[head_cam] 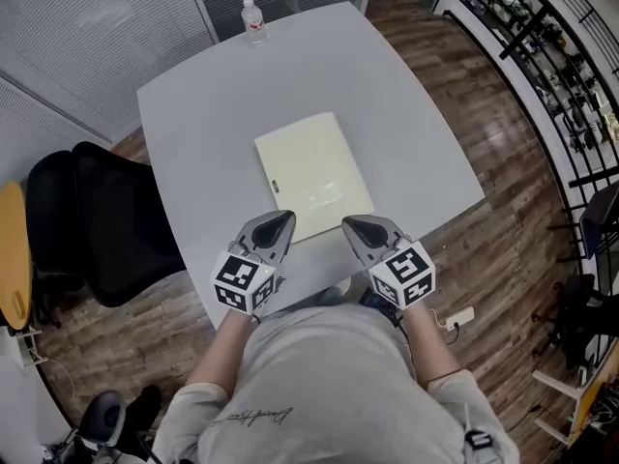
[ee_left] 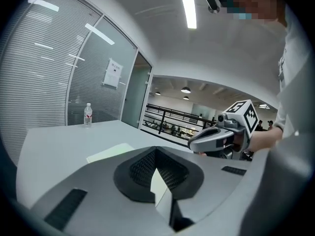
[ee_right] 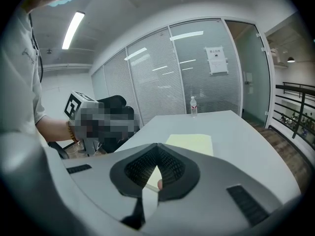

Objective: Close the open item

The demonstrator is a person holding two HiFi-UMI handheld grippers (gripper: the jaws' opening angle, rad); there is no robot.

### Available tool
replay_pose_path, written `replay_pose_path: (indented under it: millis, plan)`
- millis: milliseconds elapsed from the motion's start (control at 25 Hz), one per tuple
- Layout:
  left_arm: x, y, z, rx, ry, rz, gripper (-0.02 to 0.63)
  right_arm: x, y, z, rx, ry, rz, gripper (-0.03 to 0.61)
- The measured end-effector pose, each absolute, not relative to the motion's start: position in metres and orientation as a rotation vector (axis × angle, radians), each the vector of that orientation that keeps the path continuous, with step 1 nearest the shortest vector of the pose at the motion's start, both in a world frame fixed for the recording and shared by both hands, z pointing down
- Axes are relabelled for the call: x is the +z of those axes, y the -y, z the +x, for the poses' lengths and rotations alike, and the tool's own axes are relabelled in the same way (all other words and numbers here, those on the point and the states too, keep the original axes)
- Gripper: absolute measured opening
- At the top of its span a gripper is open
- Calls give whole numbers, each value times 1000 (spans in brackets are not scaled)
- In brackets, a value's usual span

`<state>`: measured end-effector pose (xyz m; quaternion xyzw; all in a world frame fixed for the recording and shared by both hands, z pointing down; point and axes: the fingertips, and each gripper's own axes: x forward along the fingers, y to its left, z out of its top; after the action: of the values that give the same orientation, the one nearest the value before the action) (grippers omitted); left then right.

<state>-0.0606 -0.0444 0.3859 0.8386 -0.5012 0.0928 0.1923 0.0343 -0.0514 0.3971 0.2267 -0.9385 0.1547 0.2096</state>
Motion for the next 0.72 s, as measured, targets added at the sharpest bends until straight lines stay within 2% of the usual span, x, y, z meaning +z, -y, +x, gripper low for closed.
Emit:
replay_pose_path:
  millis: [720]
  plan:
    - [377,51,-53,275,1408,2392,8,394,47,26,425,2623,599,12]
